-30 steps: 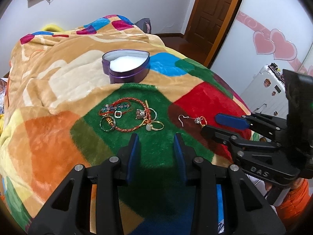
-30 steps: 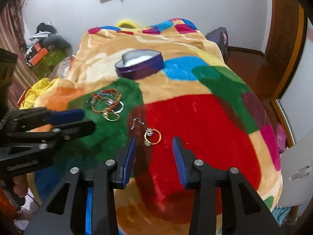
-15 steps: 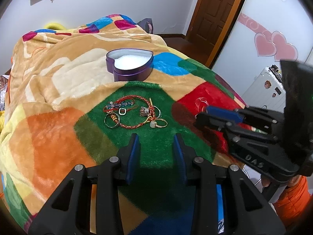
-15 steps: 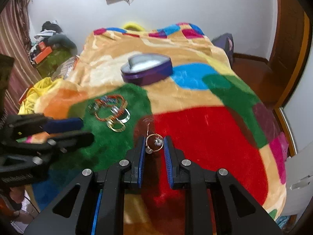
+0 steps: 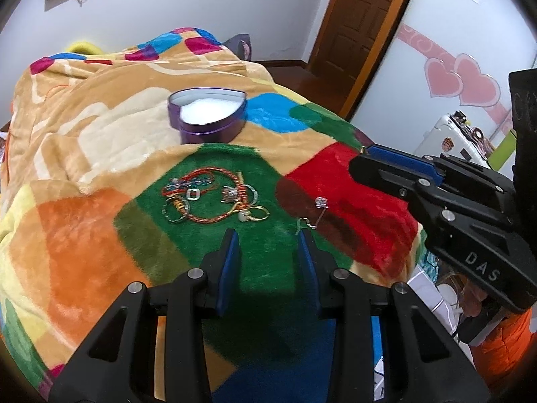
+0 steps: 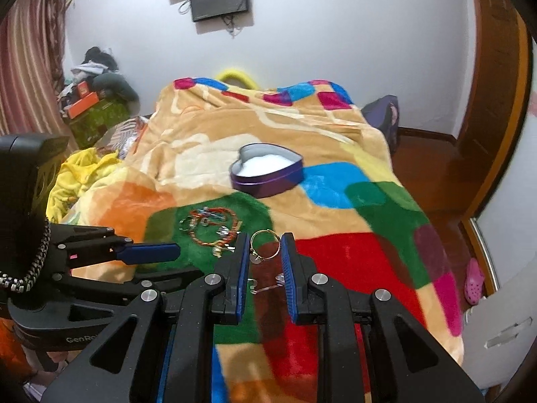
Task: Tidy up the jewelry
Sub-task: 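Grasp a silver hook earring with the left tool while the right tool holds the ring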
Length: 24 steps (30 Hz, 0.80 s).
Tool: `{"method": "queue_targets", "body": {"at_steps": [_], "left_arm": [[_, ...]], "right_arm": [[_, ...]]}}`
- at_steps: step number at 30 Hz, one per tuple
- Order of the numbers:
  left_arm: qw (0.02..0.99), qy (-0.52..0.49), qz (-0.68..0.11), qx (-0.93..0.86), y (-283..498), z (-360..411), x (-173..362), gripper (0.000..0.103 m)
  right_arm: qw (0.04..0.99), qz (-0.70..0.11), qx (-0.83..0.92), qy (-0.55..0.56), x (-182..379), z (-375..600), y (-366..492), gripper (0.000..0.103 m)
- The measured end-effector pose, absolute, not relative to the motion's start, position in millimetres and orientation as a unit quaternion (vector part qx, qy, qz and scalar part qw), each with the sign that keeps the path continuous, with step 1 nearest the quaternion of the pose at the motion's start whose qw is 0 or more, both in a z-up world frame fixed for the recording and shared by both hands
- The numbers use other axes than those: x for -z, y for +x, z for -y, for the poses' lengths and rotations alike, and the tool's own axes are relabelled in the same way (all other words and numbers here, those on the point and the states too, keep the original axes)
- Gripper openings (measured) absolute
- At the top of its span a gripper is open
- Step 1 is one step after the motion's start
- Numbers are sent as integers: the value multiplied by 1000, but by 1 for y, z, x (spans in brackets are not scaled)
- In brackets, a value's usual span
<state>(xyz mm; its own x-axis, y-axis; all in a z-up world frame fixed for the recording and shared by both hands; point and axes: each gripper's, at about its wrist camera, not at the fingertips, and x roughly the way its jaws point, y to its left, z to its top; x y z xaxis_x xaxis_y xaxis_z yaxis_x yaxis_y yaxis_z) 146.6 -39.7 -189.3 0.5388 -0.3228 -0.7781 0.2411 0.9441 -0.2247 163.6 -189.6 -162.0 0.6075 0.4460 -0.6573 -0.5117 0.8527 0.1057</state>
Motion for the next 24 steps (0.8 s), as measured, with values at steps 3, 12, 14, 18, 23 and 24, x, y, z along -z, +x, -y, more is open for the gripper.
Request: {"method": "queue_targets", "body": {"at_steps": [3, 12, 14, 18, 23, 24], "left_arm": [[873, -39, -455, 173, 151, 50, 191, 36], [863, -5, -465, 198, 173, 89, 199, 36], [861, 3, -468, 201, 178, 96, 202, 36], [855, 19, -476, 204, 190, 108, 210, 26], [854, 26, -482, 195, 194, 111, 219, 12], [856, 26, -480, 193, 192, 111, 218, 8]], "right_arm": [[897, -363, -249, -41, 166, 202, 165, 17], [899, -376, -225, -21, 172, 229, 166, 17], [899, -376, -224, -16, 172, 233, 167, 17], [899, -377, -223, -10, 173, 238, 168, 17], [899, -378, -223, -5, 174, 240, 170, 17], [899, -377, -223, -5, 174, 240, 170, 17]]}}
